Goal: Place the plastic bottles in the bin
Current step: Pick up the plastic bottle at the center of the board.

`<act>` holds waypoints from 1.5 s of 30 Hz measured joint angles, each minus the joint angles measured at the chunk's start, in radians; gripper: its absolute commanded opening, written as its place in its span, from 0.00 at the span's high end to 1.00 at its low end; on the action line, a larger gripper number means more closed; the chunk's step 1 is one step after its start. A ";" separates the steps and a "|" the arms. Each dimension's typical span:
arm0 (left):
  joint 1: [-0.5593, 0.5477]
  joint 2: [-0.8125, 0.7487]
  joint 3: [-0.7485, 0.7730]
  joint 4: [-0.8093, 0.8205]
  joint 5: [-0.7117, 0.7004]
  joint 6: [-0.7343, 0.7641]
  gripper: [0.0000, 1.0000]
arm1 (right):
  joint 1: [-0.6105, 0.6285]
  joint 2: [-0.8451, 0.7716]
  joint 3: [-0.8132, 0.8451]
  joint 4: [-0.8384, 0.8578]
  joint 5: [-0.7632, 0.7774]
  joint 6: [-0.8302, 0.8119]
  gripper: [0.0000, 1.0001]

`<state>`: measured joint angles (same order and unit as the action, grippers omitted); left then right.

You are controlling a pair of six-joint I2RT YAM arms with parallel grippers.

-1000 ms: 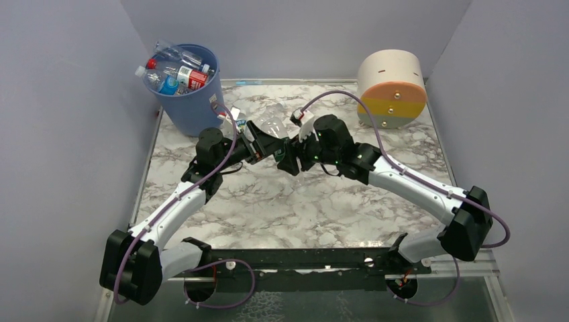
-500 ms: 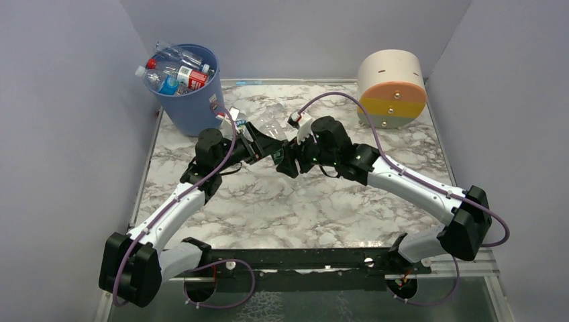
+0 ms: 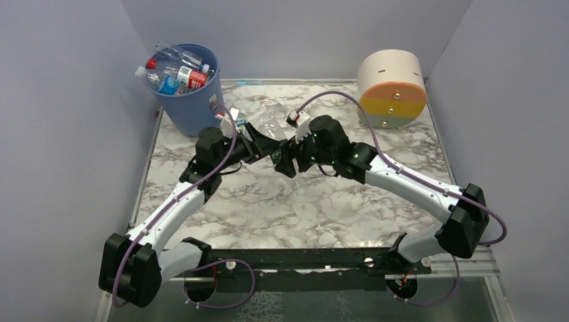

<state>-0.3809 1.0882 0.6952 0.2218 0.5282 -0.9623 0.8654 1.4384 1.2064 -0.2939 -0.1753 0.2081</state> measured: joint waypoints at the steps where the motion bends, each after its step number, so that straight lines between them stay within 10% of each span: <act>1: 0.000 -0.001 0.002 0.000 -0.001 0.002 0.33 | 0.000 0.000 0.003 0.000 0.002 0.000 0.28; 14: 0.000 -0.003 0.002 -0.022 -0.020 0.006 0.34 | 0.000 0.003 0.055 -0.031 0.006 0.001 0.06; 45: 0.000 0.024 0.002 -0.013 -0.051 0.021 0.34 | 0.003 -0.232 0.100 -0.124 0.248 0.053 0.01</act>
<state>-0.3809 1.1118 0.6971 0.2085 0.4774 -0.9417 0.8688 1.2068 1.3064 -0.4175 0.0731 0.2615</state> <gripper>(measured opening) 0.667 0.989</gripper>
